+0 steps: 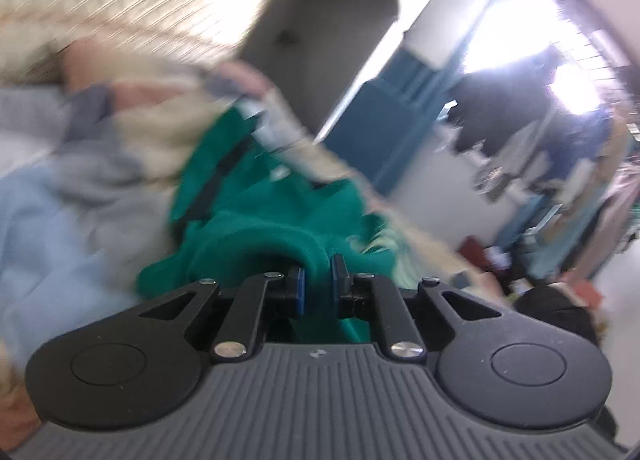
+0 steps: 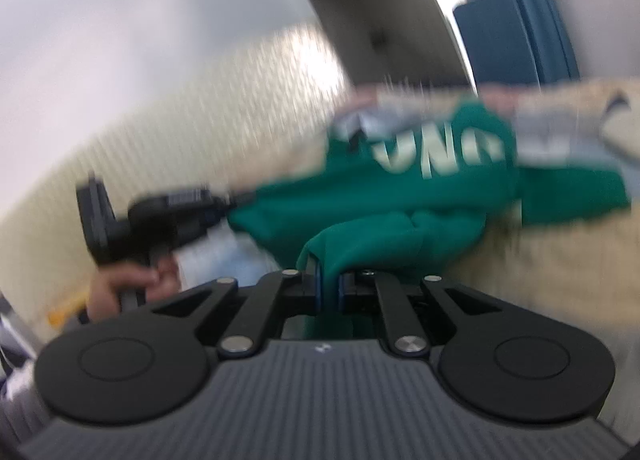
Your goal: Fold large clothes
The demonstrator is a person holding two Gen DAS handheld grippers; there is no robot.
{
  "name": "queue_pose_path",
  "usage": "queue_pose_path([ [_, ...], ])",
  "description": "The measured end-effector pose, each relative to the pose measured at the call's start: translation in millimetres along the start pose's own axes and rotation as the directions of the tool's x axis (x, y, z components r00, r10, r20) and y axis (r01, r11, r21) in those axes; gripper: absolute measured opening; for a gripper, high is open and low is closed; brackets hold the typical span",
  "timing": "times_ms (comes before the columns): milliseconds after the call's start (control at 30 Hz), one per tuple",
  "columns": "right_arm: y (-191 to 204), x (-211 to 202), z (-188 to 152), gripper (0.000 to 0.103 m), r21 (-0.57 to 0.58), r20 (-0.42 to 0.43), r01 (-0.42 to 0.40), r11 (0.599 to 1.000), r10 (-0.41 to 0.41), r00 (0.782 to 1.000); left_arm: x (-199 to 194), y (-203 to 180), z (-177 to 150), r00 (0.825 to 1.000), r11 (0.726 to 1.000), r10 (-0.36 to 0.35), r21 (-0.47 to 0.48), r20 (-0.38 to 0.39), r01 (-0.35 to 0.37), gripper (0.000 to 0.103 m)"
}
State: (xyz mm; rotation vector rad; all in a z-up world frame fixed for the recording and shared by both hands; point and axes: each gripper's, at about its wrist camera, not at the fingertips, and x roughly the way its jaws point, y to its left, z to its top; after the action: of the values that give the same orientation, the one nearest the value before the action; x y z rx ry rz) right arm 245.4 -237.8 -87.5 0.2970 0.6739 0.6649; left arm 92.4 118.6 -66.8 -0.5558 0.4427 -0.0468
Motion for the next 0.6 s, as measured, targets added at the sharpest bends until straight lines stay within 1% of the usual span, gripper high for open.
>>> queue_pose_path([
  [33,-3,14,-10,0.012,0.021,-0.051,0.016,1.000,-0.015,0.999,4,8,-8,1.000,1.000,0.014,-0.005,-0.015,-0.014,0.014],
  [100,-11,34,-24,0.013,0.063,-0.142,0.049,0.997,-0.040,0.989,8,22,-22,0.997,0.998,0.056,-0.020,-0.053,-0.057,0.014],
  [167,-11,39,-28,0.015,0.101,-0.165,0.050,0.994,-0.033,0.986,10,28,-29,0.994,0.996,0.072,-0.043,-0.086,-0.076,0.015],
  [233,-14,42,-22,0.023,0.116,-0.178,0.055,0.992,-0.033,0.983,14,32,-29,0.993,0.996,0.068,-0.049,-0.093,-0.073,0.021],
  [267,-14,40,-18,0.034,0.121,-0.177,0.058,0.991,-0.036,0.984,15,34,-30,0.993,0.996,0.069,-0.054,-0.098,-0.075,0.032],
  [300,-16,38,-12,0.048,0.127,-0.171,0.053,0.990,-0.031,0.985,18,34,-26,0.993,0.996,0.063,-0.063,-0.102,-0.070,0.047],
  [333,-15,33,-9,0.054,0.132,-0.164,0.048,0.990,-0.026,0.986,17,35,-28,0.993,0.995,0.054,-0.078,-0.107,-0.062,0.056],
  [367,-13,26,-6,0.062,0.138,-0.154,0.043,0.989,-0.022,0.988,19,37,-28,0.992,0.994,0.047,-0.094,-0.113,-0.058,0.070],
  [400,-15,22,1,0.064,0.145,-0.146,0.039,0.989,-0.018,0.989,20,35,-31,0.992,0.992,0.040,-0.112,-0.119,-0.054,0.076],
  [433,-16,14,0,0.064,0.149,-0.138,0.036,0.988,-0.015,0.990,20,36,-35,0.992,0.991,0.029,-0.127,-0.125,-0.045,0.077],
  [467,-21,9,5,0.064,0.157,-0.127,0.036,0.987,-0.016,0.992,17,37,-41,0.991,0.988,0.011,-0.149,-0.137,-0.031,0.079],
  [533,-30,5,19,0.064,0.189,-0.093,0.045,0.981,-0.028,0.995,23,38,-46,0.985,0.984,-0.029,-0.177,-0.168,-0.001,0.079],
  [600,-42,3,36,0.065,0.208,-0.042,0.070,0.976,-0.063,0.997,22,33,-52,0.983,0.984,-0.060,-0.175,-0.175,0.029,0.080],
])
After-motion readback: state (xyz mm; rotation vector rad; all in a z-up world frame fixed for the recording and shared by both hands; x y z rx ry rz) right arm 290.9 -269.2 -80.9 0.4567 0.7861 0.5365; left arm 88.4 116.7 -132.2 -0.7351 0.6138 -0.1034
